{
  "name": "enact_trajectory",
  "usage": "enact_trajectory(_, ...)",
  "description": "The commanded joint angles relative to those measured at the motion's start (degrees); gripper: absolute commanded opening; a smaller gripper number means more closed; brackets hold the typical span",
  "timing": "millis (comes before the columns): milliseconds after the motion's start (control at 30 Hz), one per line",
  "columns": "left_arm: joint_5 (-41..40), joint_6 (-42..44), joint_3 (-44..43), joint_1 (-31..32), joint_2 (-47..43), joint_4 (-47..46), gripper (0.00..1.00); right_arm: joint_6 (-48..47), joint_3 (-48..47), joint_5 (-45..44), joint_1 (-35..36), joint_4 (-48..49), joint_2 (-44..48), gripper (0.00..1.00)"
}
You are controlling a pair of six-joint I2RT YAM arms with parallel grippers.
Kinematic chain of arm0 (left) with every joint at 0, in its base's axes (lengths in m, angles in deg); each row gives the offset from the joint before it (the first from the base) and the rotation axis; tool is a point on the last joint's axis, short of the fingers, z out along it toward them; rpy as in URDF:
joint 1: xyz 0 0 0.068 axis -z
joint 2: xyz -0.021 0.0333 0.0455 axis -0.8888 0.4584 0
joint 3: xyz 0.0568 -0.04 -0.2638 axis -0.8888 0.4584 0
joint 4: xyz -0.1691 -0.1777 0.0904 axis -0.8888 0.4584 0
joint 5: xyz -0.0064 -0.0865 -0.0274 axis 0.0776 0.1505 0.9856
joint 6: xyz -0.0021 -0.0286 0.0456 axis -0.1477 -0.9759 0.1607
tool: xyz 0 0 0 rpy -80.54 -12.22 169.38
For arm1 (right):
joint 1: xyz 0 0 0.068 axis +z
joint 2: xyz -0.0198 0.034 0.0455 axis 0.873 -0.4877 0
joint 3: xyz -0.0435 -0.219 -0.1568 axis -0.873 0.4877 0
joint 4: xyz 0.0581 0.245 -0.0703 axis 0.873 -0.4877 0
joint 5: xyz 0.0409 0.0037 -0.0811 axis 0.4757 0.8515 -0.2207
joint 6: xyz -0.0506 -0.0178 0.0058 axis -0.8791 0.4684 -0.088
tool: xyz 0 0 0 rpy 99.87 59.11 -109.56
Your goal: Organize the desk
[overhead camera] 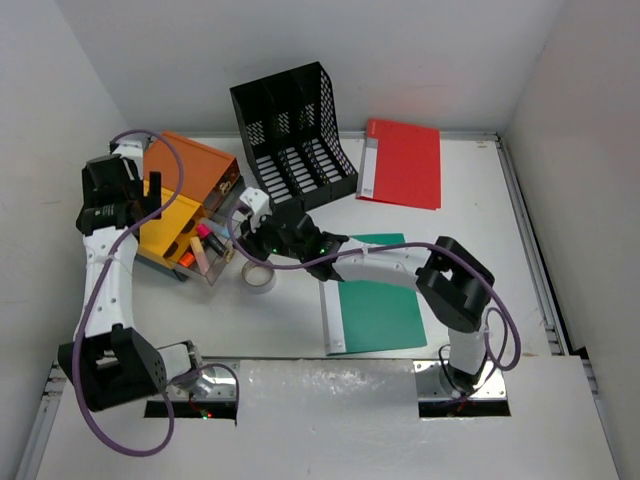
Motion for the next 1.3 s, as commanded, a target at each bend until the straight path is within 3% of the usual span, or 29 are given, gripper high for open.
enact_trajectory(0,3.06,0.22,0.81,-1.44,1.51,-3.90,0.98,5.44,3.17,-2.15,-0.41,4.73,-0.21,0.00)
enact_trajectory(600,4.02,0.48,10.21,-5.05,6.61,-11.11,0.97,10.55,-9.99,4.44,-0.41,11.60,-16.55,0.00)
enact_trajectory(833,5.52,0.74,12.76,-5.13,7.40,-13.22,0.95,10.38,-16.68,3.83,-0.41,12.65,-22.52,0.00)
enact_trajectory(1267,6.40,3.03,16.02,-5.49,6.43,-14.90,0.94,13.71,-33.12,-0.48,-0.50,23.19,-37.03,0.00)
